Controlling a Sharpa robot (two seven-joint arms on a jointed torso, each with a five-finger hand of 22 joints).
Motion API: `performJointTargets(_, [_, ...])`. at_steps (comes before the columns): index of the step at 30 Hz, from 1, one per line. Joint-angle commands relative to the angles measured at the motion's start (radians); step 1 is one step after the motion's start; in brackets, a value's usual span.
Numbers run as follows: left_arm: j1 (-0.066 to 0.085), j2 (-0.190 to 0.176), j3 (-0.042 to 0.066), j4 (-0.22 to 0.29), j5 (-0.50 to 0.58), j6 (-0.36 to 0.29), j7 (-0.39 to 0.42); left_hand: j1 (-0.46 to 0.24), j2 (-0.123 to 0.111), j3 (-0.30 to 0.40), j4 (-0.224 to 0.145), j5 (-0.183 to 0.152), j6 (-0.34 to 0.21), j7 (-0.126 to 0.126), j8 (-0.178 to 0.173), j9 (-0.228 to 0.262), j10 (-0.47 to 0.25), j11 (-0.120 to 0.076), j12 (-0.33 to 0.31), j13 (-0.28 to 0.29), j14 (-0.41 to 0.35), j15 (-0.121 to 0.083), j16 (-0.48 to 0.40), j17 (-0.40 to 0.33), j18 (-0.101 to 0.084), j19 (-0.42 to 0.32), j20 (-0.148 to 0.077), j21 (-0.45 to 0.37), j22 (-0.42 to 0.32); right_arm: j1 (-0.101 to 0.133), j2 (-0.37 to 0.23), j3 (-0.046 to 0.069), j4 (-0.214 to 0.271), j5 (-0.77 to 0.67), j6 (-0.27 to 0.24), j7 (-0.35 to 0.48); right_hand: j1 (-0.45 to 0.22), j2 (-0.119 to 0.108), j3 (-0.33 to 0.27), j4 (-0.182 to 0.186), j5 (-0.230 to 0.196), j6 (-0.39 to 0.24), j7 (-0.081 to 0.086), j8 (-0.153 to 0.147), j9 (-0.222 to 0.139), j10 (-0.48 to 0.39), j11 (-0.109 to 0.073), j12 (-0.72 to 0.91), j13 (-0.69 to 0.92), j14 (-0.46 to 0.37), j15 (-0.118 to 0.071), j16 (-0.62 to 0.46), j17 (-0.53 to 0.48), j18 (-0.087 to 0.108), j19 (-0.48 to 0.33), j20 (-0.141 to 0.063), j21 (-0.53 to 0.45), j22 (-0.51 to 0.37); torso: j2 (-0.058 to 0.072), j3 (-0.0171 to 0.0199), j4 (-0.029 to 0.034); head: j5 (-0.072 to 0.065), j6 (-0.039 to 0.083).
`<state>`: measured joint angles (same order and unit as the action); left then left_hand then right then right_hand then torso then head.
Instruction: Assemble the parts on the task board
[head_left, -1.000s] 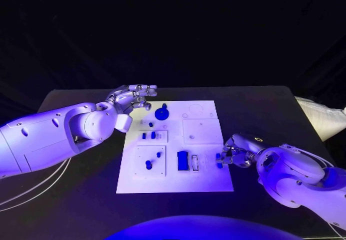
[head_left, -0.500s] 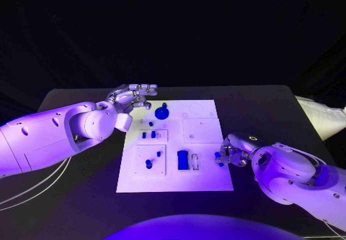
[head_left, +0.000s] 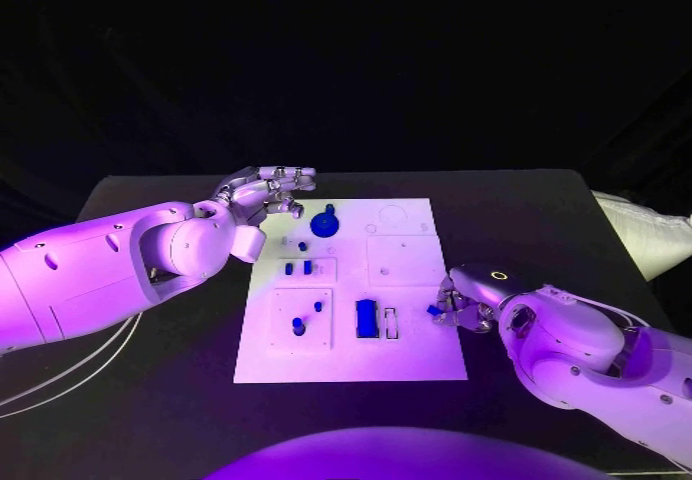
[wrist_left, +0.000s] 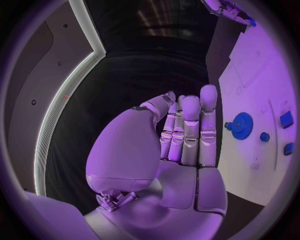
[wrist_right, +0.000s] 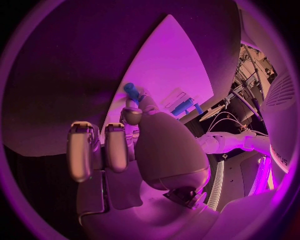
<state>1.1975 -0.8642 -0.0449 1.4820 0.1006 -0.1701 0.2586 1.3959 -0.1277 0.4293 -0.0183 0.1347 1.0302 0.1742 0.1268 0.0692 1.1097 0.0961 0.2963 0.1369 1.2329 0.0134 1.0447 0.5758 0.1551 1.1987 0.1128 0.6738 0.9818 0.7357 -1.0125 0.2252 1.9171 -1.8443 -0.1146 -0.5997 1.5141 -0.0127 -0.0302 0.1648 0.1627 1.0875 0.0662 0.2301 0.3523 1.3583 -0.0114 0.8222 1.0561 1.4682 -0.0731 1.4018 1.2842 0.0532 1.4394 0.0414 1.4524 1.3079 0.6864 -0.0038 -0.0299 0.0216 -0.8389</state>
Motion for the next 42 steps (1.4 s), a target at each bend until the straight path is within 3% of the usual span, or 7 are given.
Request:
performJointTargets(1, [0.000, 0.001, 0.001, 0.003, -0.009, 0.010, 0.006, -0.004, 0.006, -0.006, 0.001, 0.000, -0.008, 0.000, 0.006, -0.001, -0.006, 0.000, 0.003, 0.002, -0.007, 0.000, -0.006, -0.001, 0.020, -0.007, 0.002, -0.003, -0.001, -0.010, 0.003, -0.008, -0.006, -0.031, 0.073, -0.008, 0.066, 0.015, 0.060, -0.034, 0.046, 0.014, 0.005, -0.003, 0.002, -0.019, -0.001, -0.015, -0.006, 0.051, -0.006, -0.004, 0.000, -0.005, -0.003, -0.007, -0.005, 0.082, 0.000, 0.0002, 0.0010, -0.002, 0.003])
performJointTargets(4, [0.000, 0.001, 0.001, 0.002, -0.009, 0.010, 0.006, -0.002, 0.007, -0.008, -0.001, 0.001, -0.009, 0.000, 0.007, -0.001, -0.007, 0.000, 0.006, 0.002, -0.008, 0.000, -0.006, -0.004, 0.021, -0.008, 0.002, -0.006, -0.003, -0.010, 0.007, -0.008, -0.005, -0.029, 0.059, -0.007, 0.068, 0.002, 0.119, -0.047, 0.102, 0.016, 0.012, -0.012, 0.003, -0.018, 0.004, -0.023, -0.011, 0.051, 0.001, -0.004, 0.002, -0.006, -0.003, -0.003, -0.004, 0.084, -0.001, 0.0002, 0.0005, -0.003, 0.004])
performJointTargets(9, [0.000, 0.002, 0.001, 0.002, -0.010, 0.010, 0.006, -0.002, 0.007, -0.008, -0.001, 0.001, -0.009, 0.000, 0.007, -0.001, -0.007, 0.000, 0.006, 0.002, -0.008, 0.000, -0.006, -0.004, 0.021, -0.008, 0.002, -0.006, -0.003, -0.011, 0.012, -0.009, -0.002, -0.003, 0.006, -0.006, -0.016, -0.036, 0.226, -0.010, 0.212, 0.011, 0.005, -0.031, 0.009, -0.004, 0.000, -0.021, -0.009, 0.053, 0.001, -0.002, 0.006, -0.007, 0.002, 0.000, 0.000, 0.091, 0.000, 0.0004, 0.0008, -0.002, 0.006])
performJointTargets(12, [0.000, 0.002, 0.001, 0.002, -0.010, 0.010, 0.006, -0.002, 0.007, -0.008, -0.001, 0.001, -0.009, 0.000, 0.007, -0.001, -0.007, 0.000, 0.006, 0.002, -0.008, 0.000, -0.006, -0.004, 0.021, -0.008, 0.002, -0.006, -0.003, -0.011, 0.013, -0.009, 0.000, 0.023, -0.035, -0.006, -0.063, -0.067, 0.301, 0.013, 0.249, 0.011, 0.003, -0.042, 0.013, 0.003, 0.001, -0.017, -0.005, 0.054, 0.000, 0.000, 0.011, -0.008, 0.005, 0.000, 0.003, 0.096, 0.000, 0.0009, -0.0001, -0.002, 0.006])
performJointTargets(20, [0.000, 0.002, 0.001, 0.003, -0.010, 0.010, 0.005, -0.002, 0.007, -0.008, -0.001, 0.001, -0.009, 0.000, 0.007, -0.001, -0.007, 0.000, 0.006, 0.002, -0.008, 0.000, -0.006, -0.004, 0.021, -0.008, 0.002, -0.006, -0.003, -0.009, 0.012, -0.008, 0.021, 0.124, -0.164, -0.009, -0.146, -0.111, 0.400, 0.044, 0.250, 0.017, 0.006, -0.056, 0.022, 0.013, 0.002, -0.008, 0.005, 0.055, -0.001, 0.003, 0.017, -0.009, 0.009, 0.000, 0.007, 0.102, 0.000, 0.0006, 0.0005, 0.000, 0.008])
performJointTargets(26, [0.000, 0.003, 0.001, 0.003, -0.010, 0.014, 0.005, -0.002, 0.007, -0.008, -0.001, 0.001, -0.009, 0.000, 0.007, -0.001, -0.007, 0.000, 0.006, 0.002, -0.008, 0.000, -0.006, -0.004, 0.021, -0.008, 0.002, -0.006, -0.003, -0.001, 0.020, -0.008, 0.035, 0.289, -0.226, -0.008, -0.185, -0.123, 0.425, 0.056, 0.237, 0.022, 0.005, -0.061, 0.028, 0.018, 0.002, -0.002, 0.010, 0.056, 0.000, 0.003, 0.018, -0.009, 0.011, -0.001, 0.008, 0.103, 0.000, 0.0004, 0.0011, -0.004, 0.008])
performJointTargets(42, [0.000, 0.007, 0.001, 0.004, -0.010, 0.022, 0.003, -0.001, 0.008, -0.009, -0.002, 0.001, -0.009, -0.001, 0.008, -0.001, -0.008, 0.000, 0.008, 0.002, -0.009, 0.000, -0.007, -0.006, 0.021, -0.008, 0.002, -0.007, -0.003, 0.004, 0.074, -0.009, 0.006, 0.456, -0.175, -0.006, -0.246, -0.125, 0.410, 0.067, 0.275, 0.039, 0.000, -0.060, 0.042, 0.033, -0.001, 0.023, 0.030, 0.058, -0.003, 0.010, 0.028, -0.010, 0.013, -0.002, 0.010, 0.107, 0.000, 0.0006, 0.0004, -0.002, 0.002])
